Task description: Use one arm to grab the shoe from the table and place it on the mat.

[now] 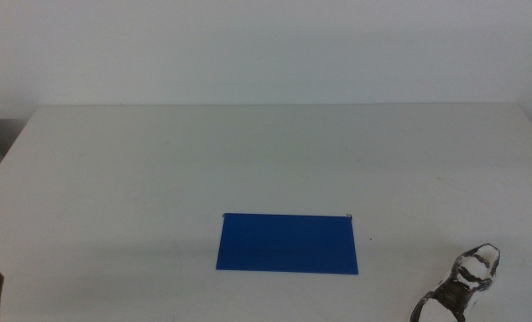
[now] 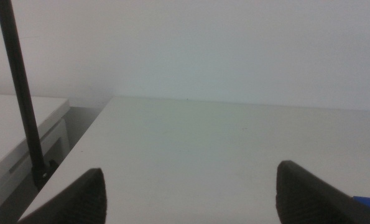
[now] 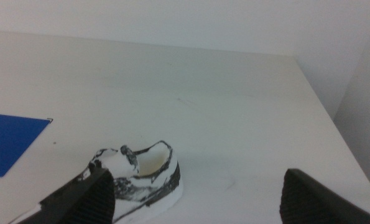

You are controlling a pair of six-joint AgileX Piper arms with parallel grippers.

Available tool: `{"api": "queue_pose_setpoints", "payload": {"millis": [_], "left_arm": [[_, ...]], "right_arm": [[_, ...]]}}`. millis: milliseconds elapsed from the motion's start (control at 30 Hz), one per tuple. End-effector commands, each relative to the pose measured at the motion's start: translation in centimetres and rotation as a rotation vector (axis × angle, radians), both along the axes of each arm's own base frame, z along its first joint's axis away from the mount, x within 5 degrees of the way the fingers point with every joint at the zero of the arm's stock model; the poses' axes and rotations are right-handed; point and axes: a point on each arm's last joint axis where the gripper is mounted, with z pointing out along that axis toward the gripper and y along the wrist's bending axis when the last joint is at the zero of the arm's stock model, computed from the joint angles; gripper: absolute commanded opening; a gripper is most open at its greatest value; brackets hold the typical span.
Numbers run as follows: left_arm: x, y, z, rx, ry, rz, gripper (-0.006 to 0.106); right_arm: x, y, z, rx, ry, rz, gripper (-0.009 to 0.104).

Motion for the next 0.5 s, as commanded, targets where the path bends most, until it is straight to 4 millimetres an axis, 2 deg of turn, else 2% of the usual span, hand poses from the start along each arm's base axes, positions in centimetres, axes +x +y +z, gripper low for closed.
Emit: {"api": "queue_pose_setpoints", "payload": {"millis": [0,233,467], "left_arm": [[0.0,-0.1,0.6,-0.003,-0.084,-0.013,0.094],[0.0,-0.1,0.6,-0.003,-0.084,-0.013,0.094],[0.0,-0.1,0.6,-0.003,-0.084,-0.013,0.094]], "right_arm": [[-0.2,0.0,1.4,-0.014,-0.092,0.000,0.091],[-0.4,-0.1,4.7,-0.019,-0.034,-0.010,0.091],[0.3,-0.1,7.9,-0.007,-0.026,-0.008,0.091]]}}
